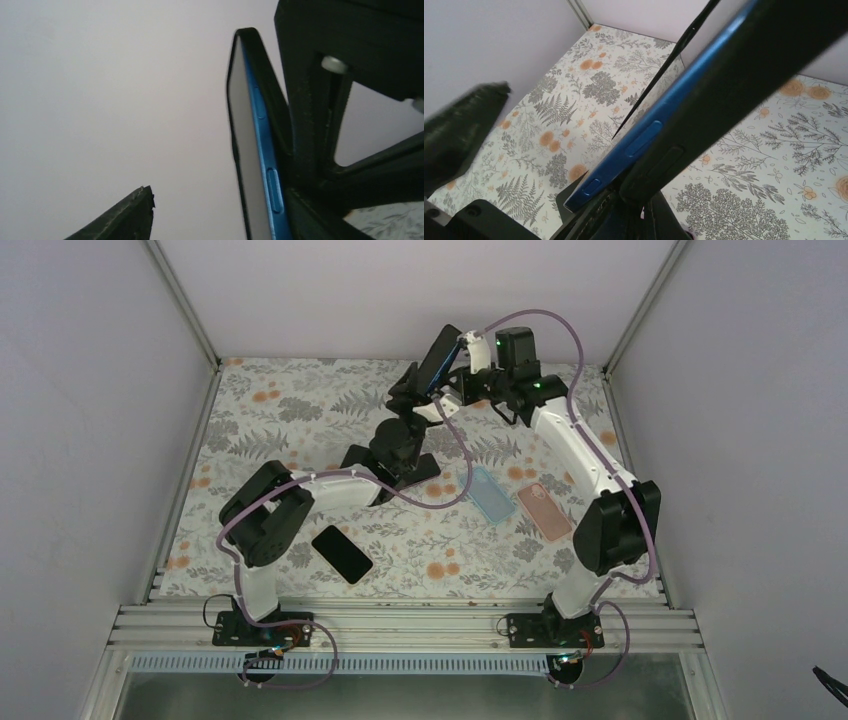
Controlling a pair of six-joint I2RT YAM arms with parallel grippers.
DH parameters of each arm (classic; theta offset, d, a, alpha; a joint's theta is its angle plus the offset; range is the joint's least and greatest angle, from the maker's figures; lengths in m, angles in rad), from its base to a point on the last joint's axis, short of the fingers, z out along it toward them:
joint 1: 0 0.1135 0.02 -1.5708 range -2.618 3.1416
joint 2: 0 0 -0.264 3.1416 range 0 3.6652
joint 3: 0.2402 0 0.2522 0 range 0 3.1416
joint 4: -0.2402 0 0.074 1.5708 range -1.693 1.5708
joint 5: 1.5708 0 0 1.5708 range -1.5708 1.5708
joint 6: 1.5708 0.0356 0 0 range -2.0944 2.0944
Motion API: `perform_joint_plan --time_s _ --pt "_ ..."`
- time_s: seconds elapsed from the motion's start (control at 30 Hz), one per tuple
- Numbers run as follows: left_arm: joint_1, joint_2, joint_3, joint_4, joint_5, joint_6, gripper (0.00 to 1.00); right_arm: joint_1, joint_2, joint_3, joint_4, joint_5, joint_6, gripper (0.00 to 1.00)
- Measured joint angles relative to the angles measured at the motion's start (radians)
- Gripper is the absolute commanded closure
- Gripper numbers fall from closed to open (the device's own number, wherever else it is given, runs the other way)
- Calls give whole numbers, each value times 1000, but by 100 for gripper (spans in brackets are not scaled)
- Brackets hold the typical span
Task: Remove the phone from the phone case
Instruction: Remove the phone case from the phone.
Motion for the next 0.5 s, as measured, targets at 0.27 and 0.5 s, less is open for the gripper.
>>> perform_joint_plan --time_s 0.27,0.5 --pt "-1 -36 0 -116 89 -159 90 0 -23 0 -10 -29 -33 96" --pt "5 -82 16 -320 184 -264 98 -6 -47 -23 -49 24 -28 97"
